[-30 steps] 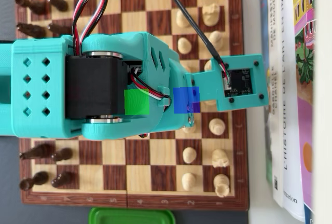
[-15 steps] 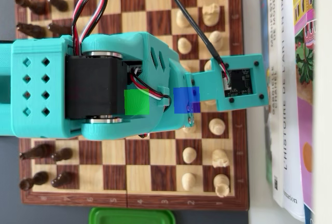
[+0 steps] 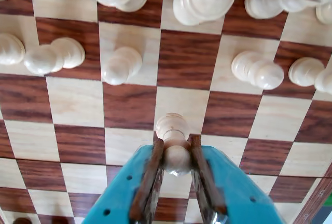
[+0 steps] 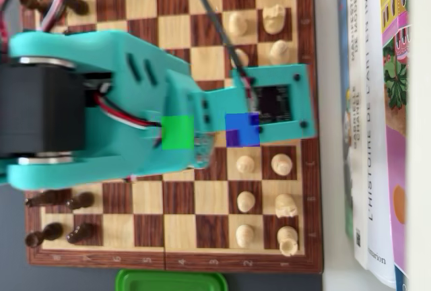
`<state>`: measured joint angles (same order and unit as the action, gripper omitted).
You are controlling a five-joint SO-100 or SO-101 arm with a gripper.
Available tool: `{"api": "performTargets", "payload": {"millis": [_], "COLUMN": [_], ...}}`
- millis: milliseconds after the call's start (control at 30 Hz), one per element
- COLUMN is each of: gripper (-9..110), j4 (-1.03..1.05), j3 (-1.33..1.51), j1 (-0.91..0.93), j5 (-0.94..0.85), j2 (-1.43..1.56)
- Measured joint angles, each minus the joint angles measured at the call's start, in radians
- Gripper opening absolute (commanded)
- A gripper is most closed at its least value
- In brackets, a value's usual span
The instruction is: Play chess
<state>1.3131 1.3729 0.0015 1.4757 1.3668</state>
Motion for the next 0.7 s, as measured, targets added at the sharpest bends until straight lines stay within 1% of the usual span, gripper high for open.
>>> {"api": "performTargets", "payload": {"millis": [333, 467, 700], "gripper": [7, 7, 7], "j4": [-0.002, -0.057, -0.098], "j3": [0.261, 0.353, 0.391], "j1": [0.0, 0.0, 0.0], "j5": [0.002, 0.002, 0.002], "j2": [0.219, 0.259, 0.265]}}
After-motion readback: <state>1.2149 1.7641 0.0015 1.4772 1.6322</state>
